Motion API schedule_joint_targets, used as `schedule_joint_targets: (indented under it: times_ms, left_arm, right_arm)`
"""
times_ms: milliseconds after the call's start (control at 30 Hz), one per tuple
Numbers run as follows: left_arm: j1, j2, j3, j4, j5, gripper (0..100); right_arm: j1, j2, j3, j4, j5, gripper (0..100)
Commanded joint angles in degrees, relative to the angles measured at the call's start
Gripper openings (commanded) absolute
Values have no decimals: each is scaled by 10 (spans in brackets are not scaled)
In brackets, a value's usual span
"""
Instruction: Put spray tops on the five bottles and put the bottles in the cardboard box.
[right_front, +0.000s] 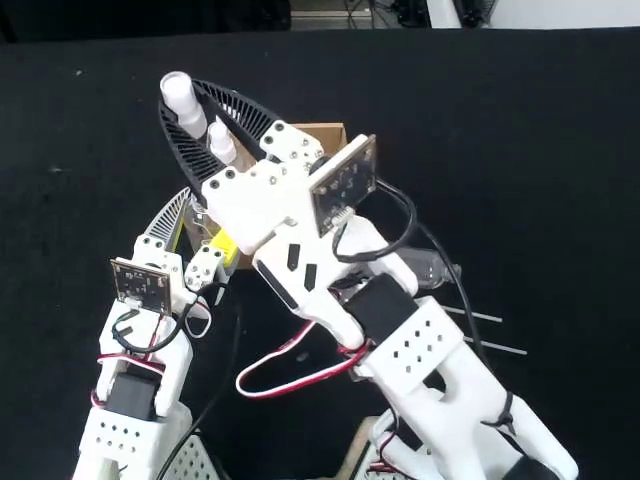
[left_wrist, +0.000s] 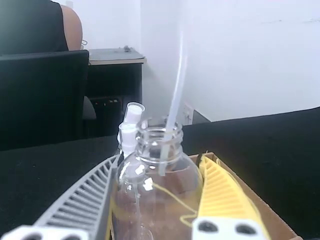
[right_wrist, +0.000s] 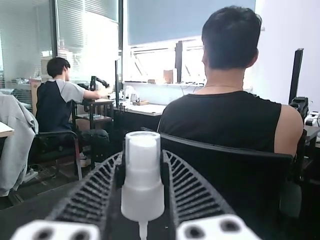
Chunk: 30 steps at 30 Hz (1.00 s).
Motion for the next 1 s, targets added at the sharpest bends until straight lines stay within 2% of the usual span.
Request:
schedule_joint_targets:
  times_ms: [0, 167, 400, 700, 867, 967]
  left_arm:
    - [-1, 1, 7, -14, -4, 30]
    - [3, 1, 7, -13, -4, 30]
    - [3, 1, 7, -13, -4, 30]
    - [3, 1, 7, -13, -4, 30]
    - [2, 1, 7, -13, -4, 30]
    - [3, 1, 7, -13, -4, 30]
  right_arm:
    - [-8, 0, -2, -7, -3, 12]
    - [-8, -10, -3, 24, -3, 12]
    - [-5, -53, 4, 130, -3, 12]
    - [-7, -63, 70, 89, -3, 12]
    - [-9, -63, 70, 124, 0, 15]
    - [-33, -65, 69, 154, 0, 71]
